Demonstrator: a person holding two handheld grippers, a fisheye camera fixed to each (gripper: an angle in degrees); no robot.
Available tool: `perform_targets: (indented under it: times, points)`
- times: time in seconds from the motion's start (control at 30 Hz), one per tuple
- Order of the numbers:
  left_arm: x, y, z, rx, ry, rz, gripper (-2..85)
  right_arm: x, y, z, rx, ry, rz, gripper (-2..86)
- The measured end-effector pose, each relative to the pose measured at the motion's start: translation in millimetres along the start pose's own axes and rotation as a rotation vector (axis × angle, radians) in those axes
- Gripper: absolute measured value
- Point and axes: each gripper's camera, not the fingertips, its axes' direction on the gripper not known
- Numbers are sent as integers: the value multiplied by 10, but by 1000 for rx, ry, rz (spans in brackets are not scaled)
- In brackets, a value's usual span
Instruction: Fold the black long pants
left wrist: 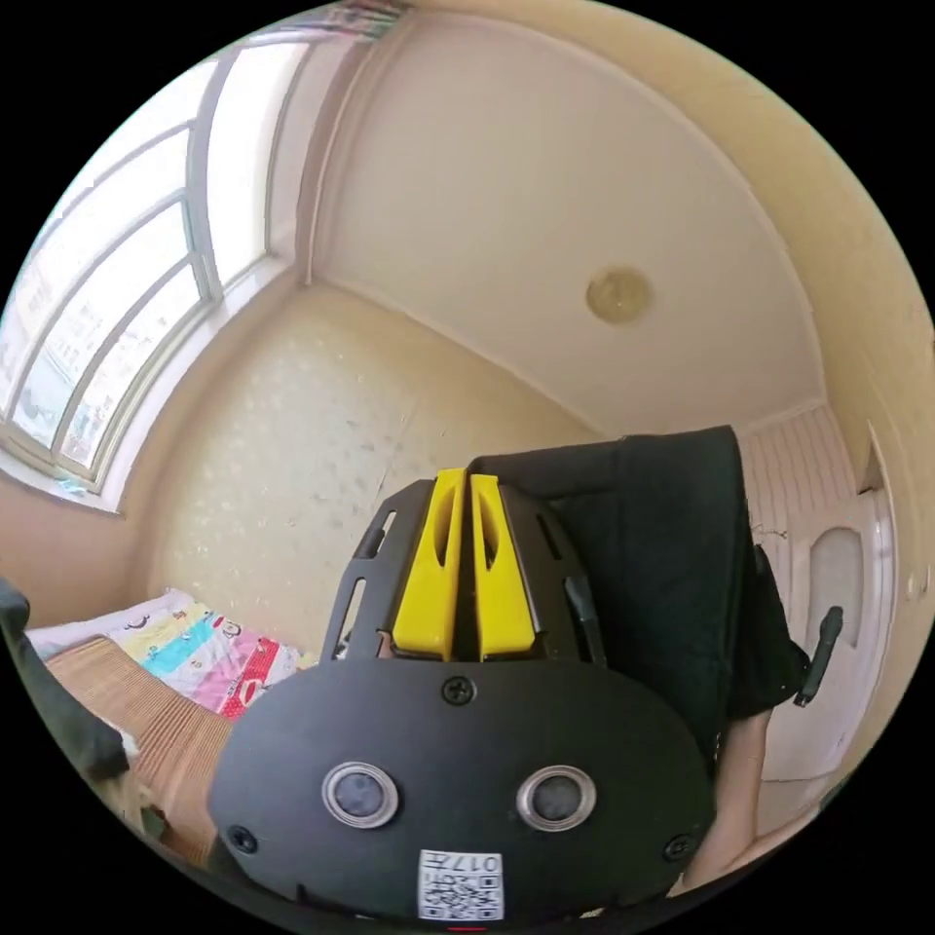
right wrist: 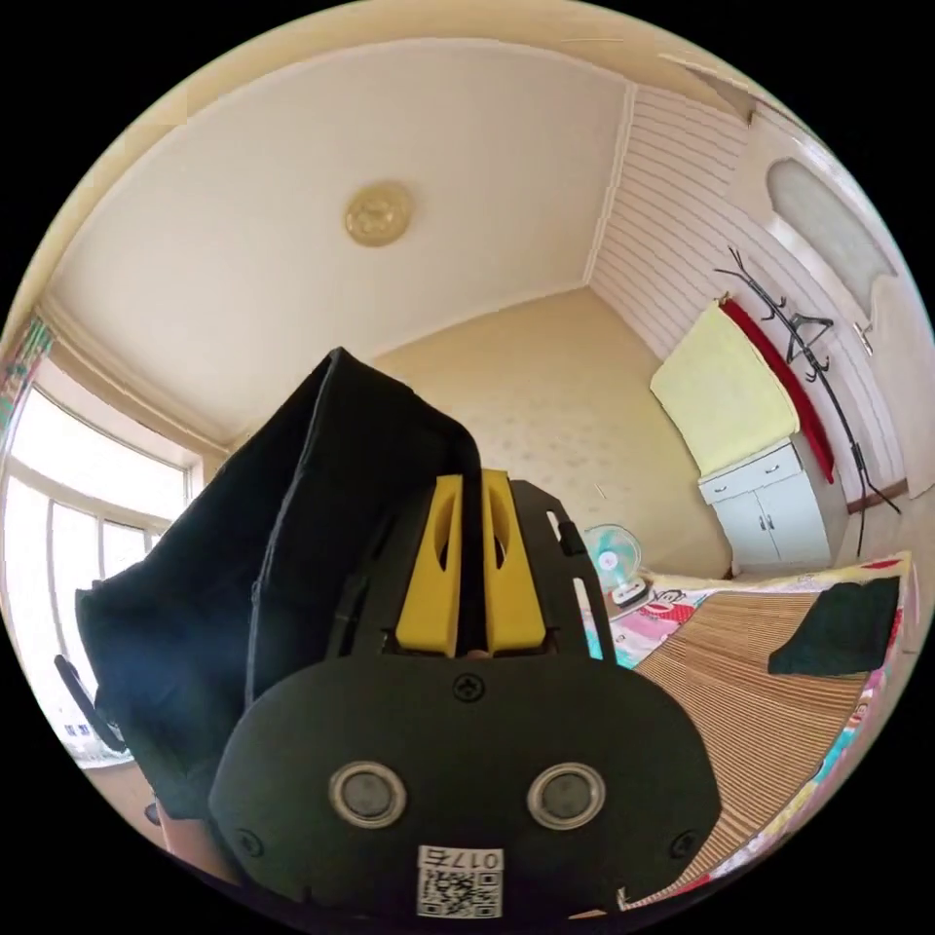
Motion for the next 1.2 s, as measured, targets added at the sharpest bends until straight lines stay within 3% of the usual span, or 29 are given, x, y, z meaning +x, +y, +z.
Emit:
perform_targets:
  times: [0.07, 0.17, 0.2, 0.3, 0.47, 0.6, 0.8, 0.97, 1.03, 1.1, 1.17, 1.2]
  points:
    - [-546, -151, 1790, -378, -110, -32, 9, -129, -195, 1327, -181, 49, -50, 50]
    - [-1154, 487, 2986, -784, -206, 58, 38, -164, 74, 3213, -604, 157, -244, 67]
    - [-1226, 700, 3094, -851, -219, 106, 41, -98, 372, 3581, -746, 194, -313, 72]
    - [-1602, 2102, 3170, -1123, -271, 193, 62, 153, 1353, 3765, -928, 173, -447, 83]
    - [-1981, 4945, 2108, -1498, -186, 188, 72, 900, 3397, 3201, -1286, -2, -465, 91]
    - [-1888, 5829, 1172, -1533, -160, 207, 74, 1222, 4649, 2220, -1474, -4, -566, 100]
    - [-1631, 6087, 324, -1503, -177, 81, 107, 1229, 4629, 1399, -1439, 62, -630, 115]
    - [-1420, 6206, 288, -1560, -283, 94, 114, 1582, 4320, 1473, -1388, 162, -442, 141]
    - [-1348, 6228, 358, -1611, -322, 120, 113, 1711, 4310, 1593, -1433, 53, -363, 158]
    - [-1315, 6262, 422, -1640, -358, 96, 112, 1877, 4546, 1780, -1619, -64, -278, 180]
    - [-1263, 6327, 503, -1678, -373, 122, 105, 1814, 4547, 1804, -1622, -109, -337, 170]
    - [-1259, 6337, 521, -1687, -372, 123, 102, 1759, 4560, 1816, -1629, -37, -454, 144]
